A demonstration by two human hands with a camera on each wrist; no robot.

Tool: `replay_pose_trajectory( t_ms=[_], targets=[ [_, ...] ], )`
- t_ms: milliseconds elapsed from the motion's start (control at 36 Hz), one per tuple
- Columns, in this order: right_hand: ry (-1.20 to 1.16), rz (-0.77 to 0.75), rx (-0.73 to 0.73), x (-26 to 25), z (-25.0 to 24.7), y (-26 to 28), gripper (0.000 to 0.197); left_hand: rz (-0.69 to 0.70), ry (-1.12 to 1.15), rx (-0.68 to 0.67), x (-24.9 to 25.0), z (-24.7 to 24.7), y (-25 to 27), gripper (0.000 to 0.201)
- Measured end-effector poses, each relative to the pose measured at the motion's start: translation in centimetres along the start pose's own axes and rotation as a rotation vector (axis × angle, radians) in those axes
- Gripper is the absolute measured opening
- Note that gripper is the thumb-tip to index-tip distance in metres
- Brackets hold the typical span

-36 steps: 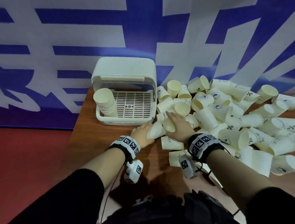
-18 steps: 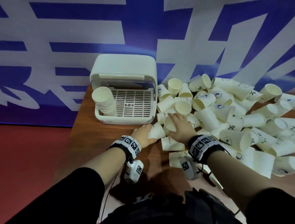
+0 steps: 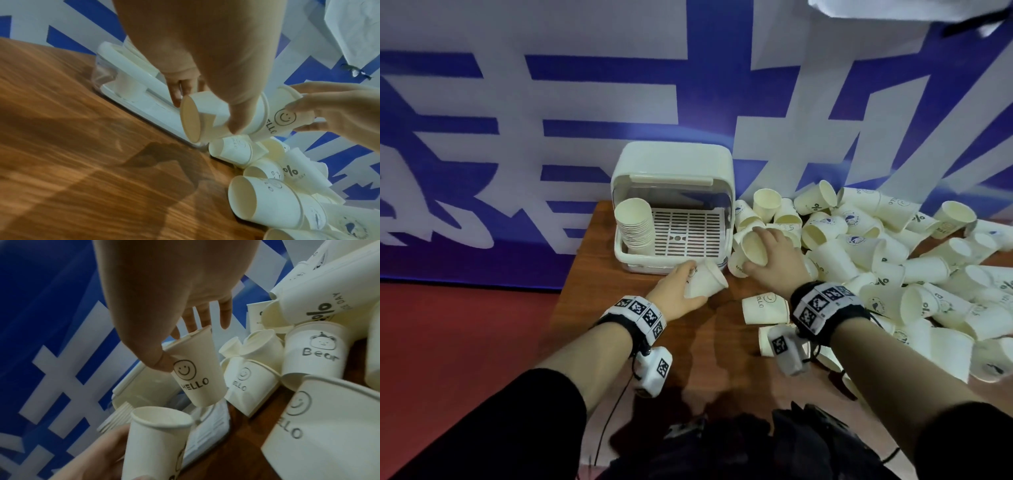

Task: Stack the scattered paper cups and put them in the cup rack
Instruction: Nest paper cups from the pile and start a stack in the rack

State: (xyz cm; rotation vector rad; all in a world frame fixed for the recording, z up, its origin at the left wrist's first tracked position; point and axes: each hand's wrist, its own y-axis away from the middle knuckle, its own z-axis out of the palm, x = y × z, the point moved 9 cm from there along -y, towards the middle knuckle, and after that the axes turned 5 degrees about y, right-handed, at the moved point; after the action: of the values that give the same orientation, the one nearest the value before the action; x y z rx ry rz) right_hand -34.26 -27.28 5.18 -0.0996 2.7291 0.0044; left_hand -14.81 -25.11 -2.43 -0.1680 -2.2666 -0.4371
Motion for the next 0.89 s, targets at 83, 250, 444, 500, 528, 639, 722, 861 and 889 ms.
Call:
replay_pose_trajectory(
  t_ms=[83, 250, 444, 500, 528, 639, 722, 861, 889],
  targets=[
    [-0.079, -0.032, 0.064, -1.8, -1.2, 0.0, 0.08, 0.011, 0.102, 0.053, 0.3, -1.8, 0.7, 0.094],
    [-0.18, -0.133, 0.146, -6.0, -3.0, -0.1, 0.076, 0.054, 0.229, 0.176, 0.4, -5.4, 1.9, 0.102],
    [-0.274, -0.187, 0.245, -9.2, -4.2, -0.8, 0.065, 0.14, 0.342, 0.263, 0.5, -8.8, 3.1, 0.082],
    [-0.302, -0.212, 0.249, -10.2, -4.4, -1.1, 0.067, 0.151, 0.363, 0.295, 0.6, -9.9, 3.4, 0.079],
    [-0.312, -0.227, 0.25, -10.7, -4.4, -1.2, 0.067, 0.152, 0.368, 0.31, 0.5, -10.5, 3.5, 0.078],
    [-0.349, -0.255, 0.26, -12.6, -4.7, -1.7, 0.069, 0.145, 0.341, 0.374, 0.4, -12.7, 3.8, 0.079],
    [-0.378, -0.265, 0.284, -13.6, -5.0, -2.2, 0.069, 0.118, 0.383, 0.425, -0.4, -14.5, 3.6, 0.08],
    [-0.377, -0.273, 0.328, -14.9, -5.7, -3.1, 0.068, 0.073, 0.446, 0.49, -1.3, -17.3, 2.8, 0.079],
    [-0.382, -0.273, 0.333, -15.2, -5.8, -3.3, 0.068, 0.074, 0.45, 0.51, -1.5, -17.9, 2.5, 0.079]
  ],
)
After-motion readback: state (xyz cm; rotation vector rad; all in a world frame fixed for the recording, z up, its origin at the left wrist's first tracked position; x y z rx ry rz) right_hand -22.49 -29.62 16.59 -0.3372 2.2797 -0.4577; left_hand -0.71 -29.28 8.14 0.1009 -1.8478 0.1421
